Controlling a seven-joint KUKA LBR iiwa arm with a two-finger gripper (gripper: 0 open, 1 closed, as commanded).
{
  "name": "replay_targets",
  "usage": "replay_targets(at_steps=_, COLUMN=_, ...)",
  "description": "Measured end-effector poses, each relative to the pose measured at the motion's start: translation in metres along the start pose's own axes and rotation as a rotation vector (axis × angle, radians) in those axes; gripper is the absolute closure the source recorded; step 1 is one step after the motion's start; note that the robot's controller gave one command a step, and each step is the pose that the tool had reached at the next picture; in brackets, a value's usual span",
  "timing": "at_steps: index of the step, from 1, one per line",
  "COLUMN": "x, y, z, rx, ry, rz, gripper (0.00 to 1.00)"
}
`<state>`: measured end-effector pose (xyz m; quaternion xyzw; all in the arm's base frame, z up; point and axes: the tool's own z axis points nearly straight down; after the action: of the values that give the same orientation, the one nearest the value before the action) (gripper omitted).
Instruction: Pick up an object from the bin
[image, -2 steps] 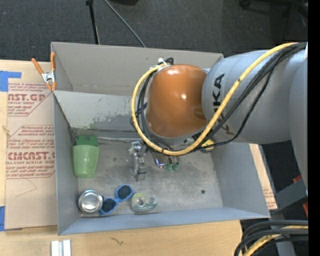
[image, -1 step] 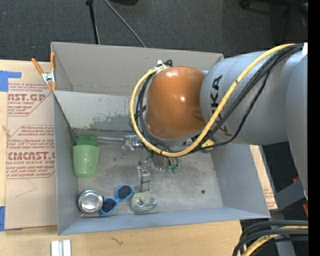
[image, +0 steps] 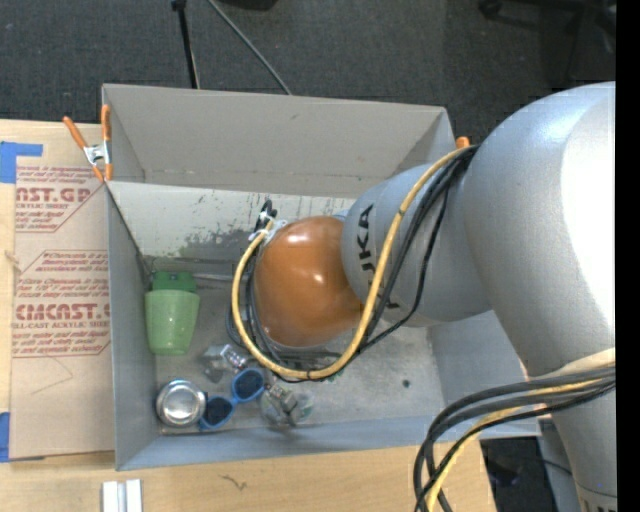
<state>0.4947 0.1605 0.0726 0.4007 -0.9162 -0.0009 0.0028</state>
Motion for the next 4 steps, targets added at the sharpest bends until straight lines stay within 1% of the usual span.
replay_targets(at_steps=1, x=-0.0020, y=-0.0015, z=-0.0022, rx=0.003, ry=-0.009, rz=0.002, gripper=1.00)
replay_targets(at_steps=2, x=-0.0013, y=-0.0011, z=-0.0015, rx=0.002, ry=-0.007, rz=0.002, gripper=0.00)
replay_targets(at_steps=3, x=-0.0012, y=-0.0011, z=-0.0015, rx=0.002, ry=-0.006, rz=0.002, gripper=1.00)
replay_targets(at_steps=4, x=-0.0013, y=-0.0011, z=-0.0015, rx=0.002, ry=-0.006, rz=0.002, gripper=0.00)
